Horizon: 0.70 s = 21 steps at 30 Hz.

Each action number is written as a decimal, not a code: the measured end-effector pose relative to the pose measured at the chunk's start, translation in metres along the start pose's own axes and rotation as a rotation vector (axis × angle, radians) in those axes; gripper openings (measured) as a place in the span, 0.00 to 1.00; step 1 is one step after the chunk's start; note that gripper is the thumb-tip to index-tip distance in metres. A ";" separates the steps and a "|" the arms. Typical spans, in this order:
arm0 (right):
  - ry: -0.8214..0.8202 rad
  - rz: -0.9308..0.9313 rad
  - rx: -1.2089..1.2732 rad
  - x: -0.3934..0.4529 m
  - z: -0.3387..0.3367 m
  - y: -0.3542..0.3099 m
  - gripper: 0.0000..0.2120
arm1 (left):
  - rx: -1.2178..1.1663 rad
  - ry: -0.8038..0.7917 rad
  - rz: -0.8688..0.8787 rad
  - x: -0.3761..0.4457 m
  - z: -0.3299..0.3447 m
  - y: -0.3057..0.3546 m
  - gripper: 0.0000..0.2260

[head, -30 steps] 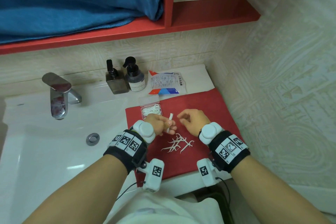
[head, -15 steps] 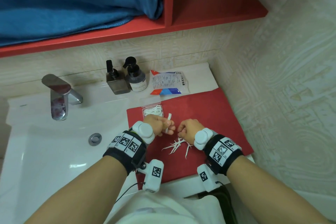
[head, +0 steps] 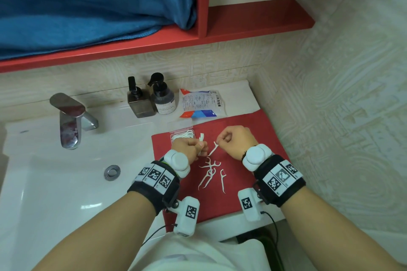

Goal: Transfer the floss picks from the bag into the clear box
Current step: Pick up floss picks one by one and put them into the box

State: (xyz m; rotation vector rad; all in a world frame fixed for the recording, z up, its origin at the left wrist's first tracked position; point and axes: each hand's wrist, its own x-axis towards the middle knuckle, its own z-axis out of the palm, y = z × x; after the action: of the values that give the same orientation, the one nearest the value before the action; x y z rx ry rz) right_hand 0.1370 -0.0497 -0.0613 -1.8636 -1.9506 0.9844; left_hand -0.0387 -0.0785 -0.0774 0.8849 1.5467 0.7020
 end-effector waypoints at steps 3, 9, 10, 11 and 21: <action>0.025 -0.010 0.062 0.002 -0.001 -0.009 0.02 | 0.010 -0.014 0.034 0.003 -0.001 0.001 0.05; 0.078 -0.040 0.192 0.006 0.005 -0.013 0.01 | 0.006 -0.166 0.039 0.004 0.002 0.005 0.06; 0.061 -0.056 0.243 0.006 0.005 -0.013 0.01 | -0.001 -0.185 0.040 0.005 0.003 0.006 0.07; 0.045 -0.072 0.287 0.005 0.004 -0.014 0.01 | -0.006 -0.199 0.044 0.005 0.002 0.006 0.07; 0.084 -0.075 0.428 -0.003 -0.002 -0.013 0.03 | -0.117 -0.297 0.075 0.002 0.005 0.011 0.06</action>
State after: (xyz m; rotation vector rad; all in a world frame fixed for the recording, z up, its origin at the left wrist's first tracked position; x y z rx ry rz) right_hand 0.1291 -0.0510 -0.0510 -1.5539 -1.5936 1.1695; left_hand -0.0323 -0.0712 -0.0699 0.9175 1.2029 0.6748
